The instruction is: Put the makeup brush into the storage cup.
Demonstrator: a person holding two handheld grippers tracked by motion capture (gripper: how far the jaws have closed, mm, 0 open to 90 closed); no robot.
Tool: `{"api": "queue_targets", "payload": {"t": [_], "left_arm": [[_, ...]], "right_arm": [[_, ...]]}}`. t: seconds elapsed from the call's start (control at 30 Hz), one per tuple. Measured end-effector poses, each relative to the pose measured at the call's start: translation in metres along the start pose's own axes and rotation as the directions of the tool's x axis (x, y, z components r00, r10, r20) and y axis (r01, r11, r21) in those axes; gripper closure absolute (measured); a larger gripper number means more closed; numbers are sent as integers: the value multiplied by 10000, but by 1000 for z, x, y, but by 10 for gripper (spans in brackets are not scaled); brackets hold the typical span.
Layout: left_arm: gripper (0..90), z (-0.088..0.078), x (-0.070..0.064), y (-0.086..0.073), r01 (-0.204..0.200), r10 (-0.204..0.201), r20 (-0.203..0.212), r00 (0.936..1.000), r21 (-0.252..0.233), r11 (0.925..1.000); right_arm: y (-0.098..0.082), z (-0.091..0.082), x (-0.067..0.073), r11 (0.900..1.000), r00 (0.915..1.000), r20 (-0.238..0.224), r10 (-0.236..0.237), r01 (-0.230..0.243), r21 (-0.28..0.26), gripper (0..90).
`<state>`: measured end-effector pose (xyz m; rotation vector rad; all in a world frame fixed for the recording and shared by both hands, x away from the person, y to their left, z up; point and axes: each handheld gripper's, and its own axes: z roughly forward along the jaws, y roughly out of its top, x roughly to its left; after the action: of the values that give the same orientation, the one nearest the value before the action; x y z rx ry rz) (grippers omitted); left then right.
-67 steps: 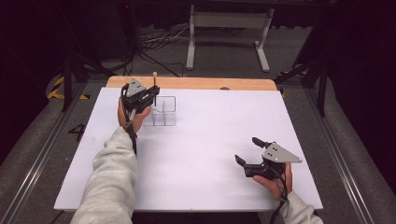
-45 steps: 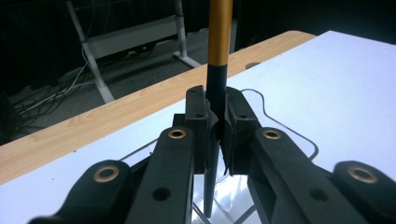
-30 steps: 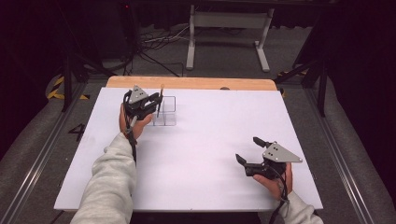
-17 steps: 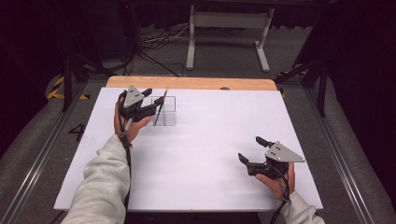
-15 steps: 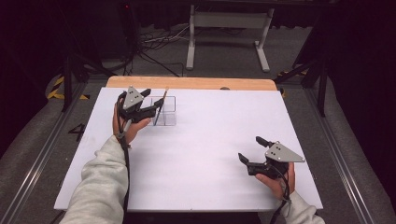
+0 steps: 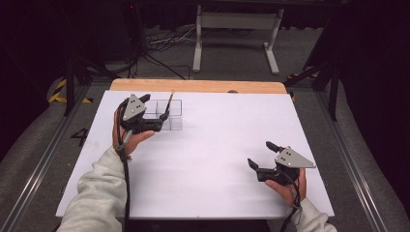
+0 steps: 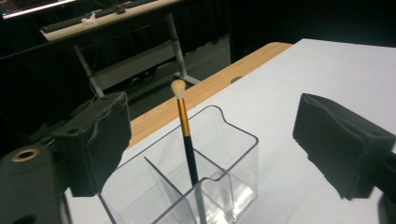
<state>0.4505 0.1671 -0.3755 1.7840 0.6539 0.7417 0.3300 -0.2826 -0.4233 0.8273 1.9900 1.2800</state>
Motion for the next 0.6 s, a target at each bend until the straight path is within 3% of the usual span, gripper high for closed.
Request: {"api": "queue_targets", "payload": {"t": [0.23,0.6], "left_arm": [[24,-7,-3,2,-107,108,593,9982,-15,9999],[28,-19,-11,1,-328,349,576,9977,-369,9988]], "right_arm": [[-1,-2,-2,10000,10000,70,3,-3,-35,134],[-1,-3,-2,10000,10000,60,3,-3,5,135]]}}
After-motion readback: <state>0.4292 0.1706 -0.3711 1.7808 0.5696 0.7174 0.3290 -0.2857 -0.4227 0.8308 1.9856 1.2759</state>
